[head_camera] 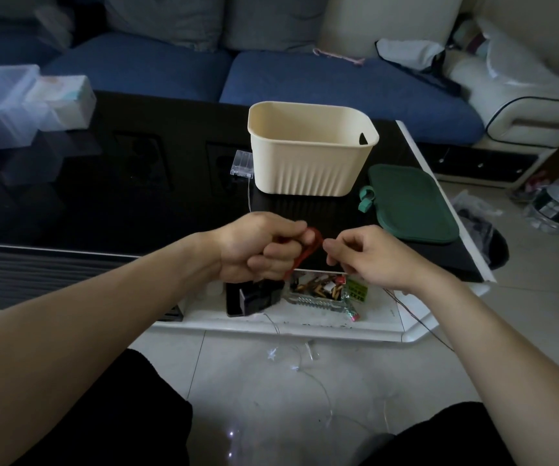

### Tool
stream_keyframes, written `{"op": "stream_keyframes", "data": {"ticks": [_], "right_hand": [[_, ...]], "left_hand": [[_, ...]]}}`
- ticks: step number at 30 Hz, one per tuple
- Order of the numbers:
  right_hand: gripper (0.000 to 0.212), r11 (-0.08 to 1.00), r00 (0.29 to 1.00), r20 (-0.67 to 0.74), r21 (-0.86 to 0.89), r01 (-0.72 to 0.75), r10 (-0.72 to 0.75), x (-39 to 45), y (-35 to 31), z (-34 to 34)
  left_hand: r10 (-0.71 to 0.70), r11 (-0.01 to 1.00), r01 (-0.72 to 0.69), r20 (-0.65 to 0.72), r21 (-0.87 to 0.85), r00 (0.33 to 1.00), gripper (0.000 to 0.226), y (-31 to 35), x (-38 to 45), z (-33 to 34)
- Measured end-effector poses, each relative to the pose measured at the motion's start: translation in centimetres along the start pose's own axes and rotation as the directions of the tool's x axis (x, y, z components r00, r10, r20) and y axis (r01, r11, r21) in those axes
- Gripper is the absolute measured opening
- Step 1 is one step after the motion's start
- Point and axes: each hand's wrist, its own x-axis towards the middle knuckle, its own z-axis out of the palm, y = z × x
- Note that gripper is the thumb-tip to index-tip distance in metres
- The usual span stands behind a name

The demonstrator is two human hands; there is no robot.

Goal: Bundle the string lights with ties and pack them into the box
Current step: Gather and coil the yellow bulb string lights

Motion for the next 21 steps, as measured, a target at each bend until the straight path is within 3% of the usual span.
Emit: {"op": "stream_keyframes", "data": {"ticks": [5, 10, 16, 21], "right_hand": [[0.035, 0.996, 0.996, 0.031, 0.036, -0.084, 0.082, 0.1, 0.9, -0.3], [0.029, 0.99, 0.982, 0.135, -0.053, -0.13, 0.136, 0.0, 0.6, 0.1], [0.022, 0.991, 0.972, 0.229, -0.129, -0.013, 0.043, -0.6, -2.1, 2.0], [0.021, 0.986, 0.97, 0.24, -0.144, 0.087, -0.05, -1.3, -4.1, 3.2]], "left_hand": [[0.198, 0.941, -0.25, -0.228, -0.229, 0.953, 0.034, 0.7, 0.1, -0.4], [0.249, 0.897, -0.365, -0.397, -0.248, 0.883, 0.047, 1.5, -0.2, -0.6], [0.234, 0.856, -0.361, -0.345, -0.37, 0.909, 0.053, 1.7, -0.6, 0.6], [0.165, 0.958, -0.221, -0.278, -0.184, 0.946, 0.043, 0.8, -0.3, 0.1]]}}
